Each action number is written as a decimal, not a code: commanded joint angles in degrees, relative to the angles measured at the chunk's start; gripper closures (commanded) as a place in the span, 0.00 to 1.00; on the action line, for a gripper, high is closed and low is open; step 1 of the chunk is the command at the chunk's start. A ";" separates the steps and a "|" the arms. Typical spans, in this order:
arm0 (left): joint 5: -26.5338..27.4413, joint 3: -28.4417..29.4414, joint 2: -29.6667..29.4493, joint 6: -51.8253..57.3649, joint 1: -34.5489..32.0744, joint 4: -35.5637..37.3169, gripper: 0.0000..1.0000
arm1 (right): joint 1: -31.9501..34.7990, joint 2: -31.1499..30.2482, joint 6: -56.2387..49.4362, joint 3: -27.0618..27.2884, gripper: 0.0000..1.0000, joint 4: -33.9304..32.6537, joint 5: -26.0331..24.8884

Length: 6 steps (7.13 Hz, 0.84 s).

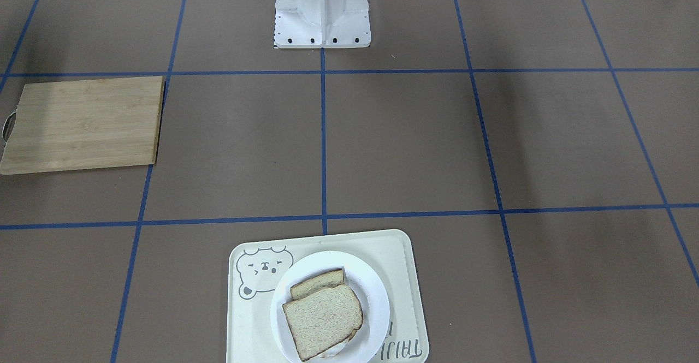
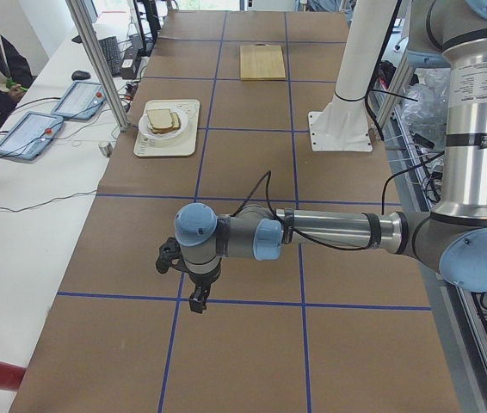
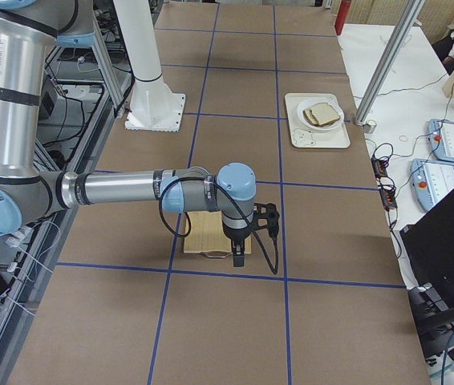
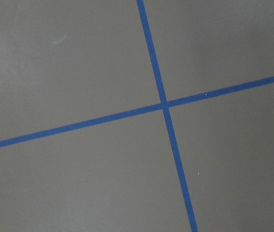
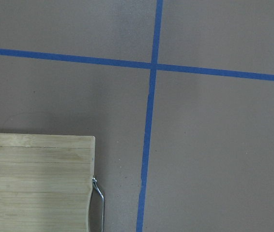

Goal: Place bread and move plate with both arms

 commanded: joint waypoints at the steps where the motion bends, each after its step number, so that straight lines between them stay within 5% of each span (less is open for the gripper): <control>1: -0.05 -0.20 0.23 -0.02 0.00 0.00 0.02 | 0.00 -0.02 0.27 -0.12 0.00 0.01 0.07; 6: 0.03 -0.64 0.66 -0.02 0.00 0.00 0.02 | 0.00 -0.46 0.71 -0.20 0.00 -0.08 0.07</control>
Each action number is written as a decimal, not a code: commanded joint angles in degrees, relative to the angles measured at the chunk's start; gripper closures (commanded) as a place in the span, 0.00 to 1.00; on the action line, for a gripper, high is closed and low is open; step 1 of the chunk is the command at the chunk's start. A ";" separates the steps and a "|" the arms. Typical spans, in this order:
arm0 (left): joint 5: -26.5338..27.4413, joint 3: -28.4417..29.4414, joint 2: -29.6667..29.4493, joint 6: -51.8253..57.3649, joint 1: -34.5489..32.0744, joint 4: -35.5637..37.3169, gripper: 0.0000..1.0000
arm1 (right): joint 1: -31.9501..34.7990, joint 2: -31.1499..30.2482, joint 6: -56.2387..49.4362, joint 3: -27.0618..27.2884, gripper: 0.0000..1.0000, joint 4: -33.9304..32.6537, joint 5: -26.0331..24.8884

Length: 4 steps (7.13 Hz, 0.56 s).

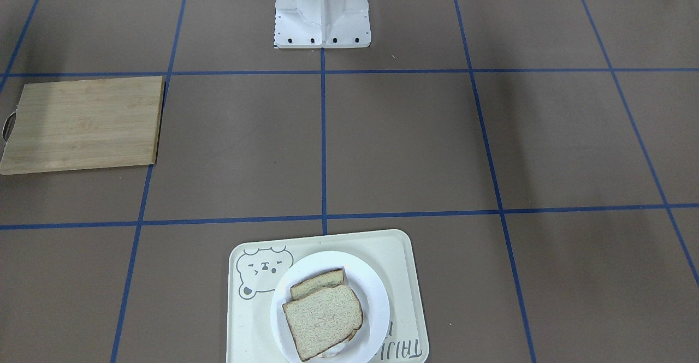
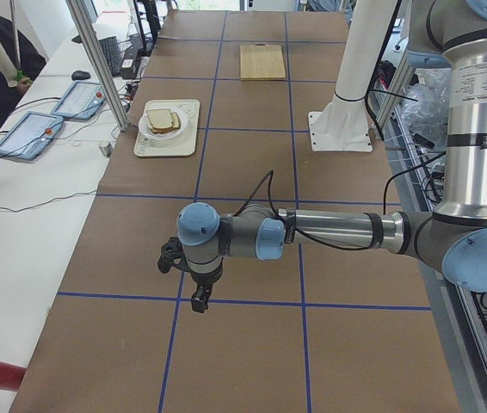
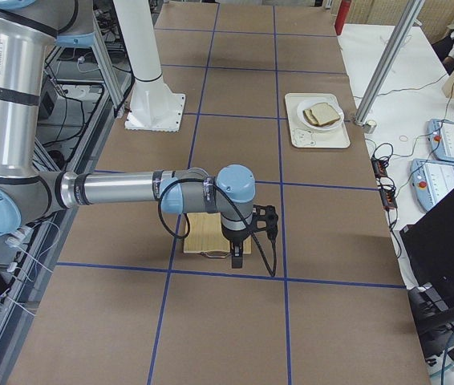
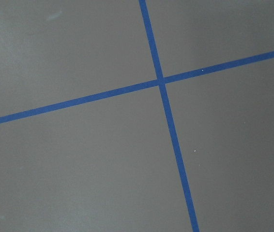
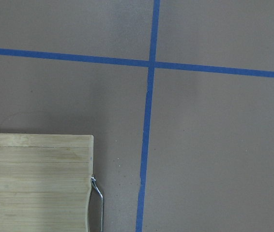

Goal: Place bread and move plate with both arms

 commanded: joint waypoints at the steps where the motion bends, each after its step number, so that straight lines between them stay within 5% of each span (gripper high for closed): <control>1: 0.03 -0.08 0.19 0.00 -0.06 0.00 0.02 | 0.00 -0.14 0.09 0.00 0.00 0.00 0.06; 4: 0.03 -0.17 0.28 -0.09 -0.06 0.09 0.02 | 0.00 -0.23 0.09 -0.26 0.00 -0.09 0.06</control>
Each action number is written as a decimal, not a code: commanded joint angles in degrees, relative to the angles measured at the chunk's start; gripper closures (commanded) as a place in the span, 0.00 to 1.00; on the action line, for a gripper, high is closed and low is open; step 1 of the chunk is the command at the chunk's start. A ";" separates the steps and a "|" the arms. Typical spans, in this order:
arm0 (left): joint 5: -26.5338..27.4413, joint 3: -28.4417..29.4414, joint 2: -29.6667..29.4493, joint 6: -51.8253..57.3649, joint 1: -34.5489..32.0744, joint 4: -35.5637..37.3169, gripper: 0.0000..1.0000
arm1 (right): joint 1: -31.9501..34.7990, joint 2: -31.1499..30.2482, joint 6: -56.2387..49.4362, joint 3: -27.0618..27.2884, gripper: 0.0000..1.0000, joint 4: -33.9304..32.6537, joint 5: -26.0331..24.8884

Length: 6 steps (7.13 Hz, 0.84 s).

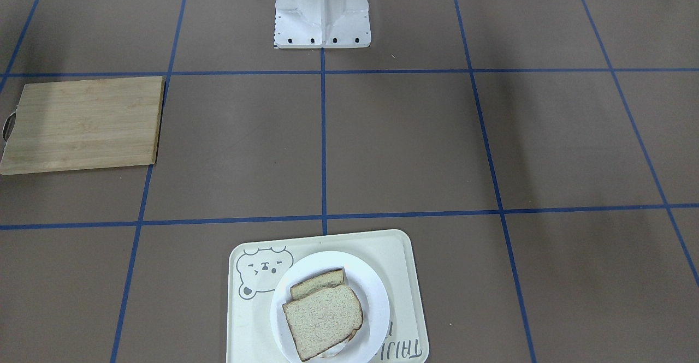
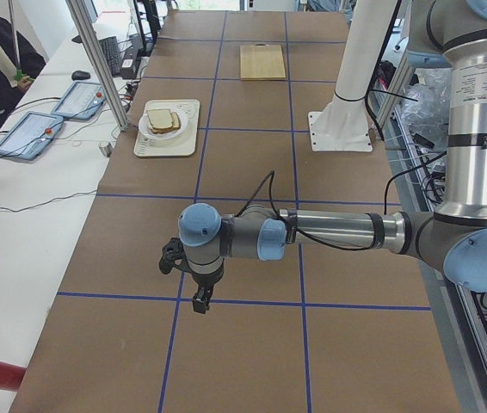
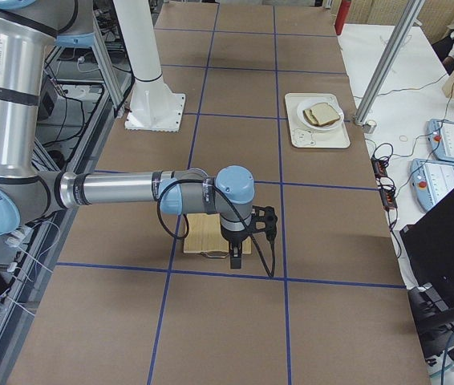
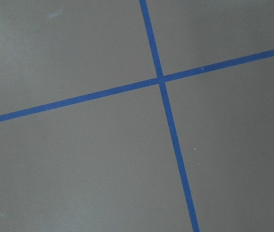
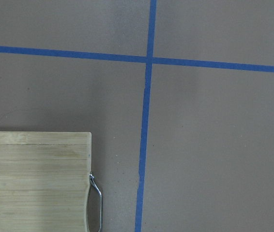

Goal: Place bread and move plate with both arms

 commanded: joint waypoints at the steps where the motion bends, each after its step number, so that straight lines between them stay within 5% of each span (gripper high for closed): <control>1: 0.06 -0.02 0.02 -0.01 0.00 0.07 0.02 | 0.00 -0.07 0.00 -0.15 0.00 -0.03 0.09; 6: 0.06 -0.28 0.81 -0.01 0.00 0.07 0.02 | 0.00 -0.15 0.00 -0.24 0.00 -0.03 0.09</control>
